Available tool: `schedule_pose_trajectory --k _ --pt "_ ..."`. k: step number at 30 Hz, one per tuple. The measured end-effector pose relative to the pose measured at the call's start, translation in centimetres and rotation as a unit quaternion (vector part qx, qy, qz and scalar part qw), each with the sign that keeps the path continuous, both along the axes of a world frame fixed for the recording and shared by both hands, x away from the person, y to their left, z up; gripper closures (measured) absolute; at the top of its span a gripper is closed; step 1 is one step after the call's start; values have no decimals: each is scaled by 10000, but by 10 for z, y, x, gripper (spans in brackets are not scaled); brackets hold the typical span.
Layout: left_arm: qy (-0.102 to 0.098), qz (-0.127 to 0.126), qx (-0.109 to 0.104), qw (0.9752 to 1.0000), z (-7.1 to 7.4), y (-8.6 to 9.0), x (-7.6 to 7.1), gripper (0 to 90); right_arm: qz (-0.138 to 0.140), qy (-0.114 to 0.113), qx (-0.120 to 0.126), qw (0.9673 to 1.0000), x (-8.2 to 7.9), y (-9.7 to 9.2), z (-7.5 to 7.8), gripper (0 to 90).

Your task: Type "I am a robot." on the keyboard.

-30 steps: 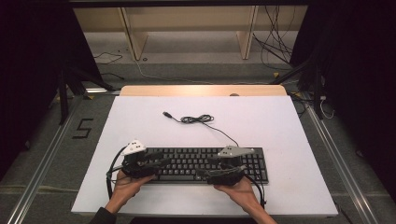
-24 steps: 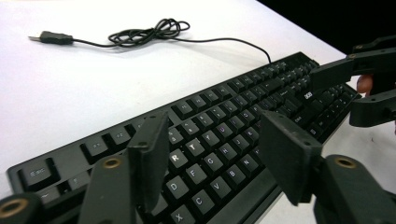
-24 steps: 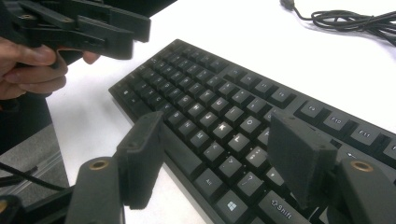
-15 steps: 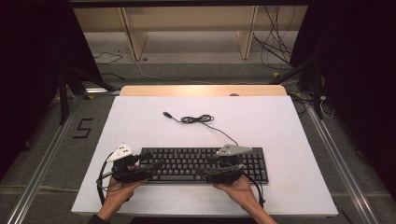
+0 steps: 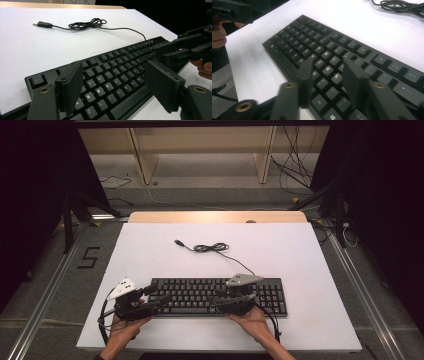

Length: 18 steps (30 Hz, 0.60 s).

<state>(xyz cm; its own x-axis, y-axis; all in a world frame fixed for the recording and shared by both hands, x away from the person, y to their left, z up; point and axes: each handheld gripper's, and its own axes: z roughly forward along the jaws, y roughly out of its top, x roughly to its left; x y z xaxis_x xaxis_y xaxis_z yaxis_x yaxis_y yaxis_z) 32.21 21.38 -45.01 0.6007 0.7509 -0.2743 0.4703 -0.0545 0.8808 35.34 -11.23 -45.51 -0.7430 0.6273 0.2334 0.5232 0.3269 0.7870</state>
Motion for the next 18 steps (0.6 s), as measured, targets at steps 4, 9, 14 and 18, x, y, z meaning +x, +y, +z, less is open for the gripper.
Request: schedule_pose_trajectory --k 4,9,14,18 --pt "-7 -27 14 10000 -1 1 -2 290 33 -41 -105 9999 0 4 -2 762" --pt "-37 -67 23 10000 -2 1 -4 284 38 -30 -273 9996 0 6 -4 853" --pt "-74 -85 40 9999 -2 1 -7 284 69 11 -417 9991 1 7 -8 900" --pt "-73 -92 25 9999 -3 1 -8 283 69 52 -515 9986 2 8 -11 900"
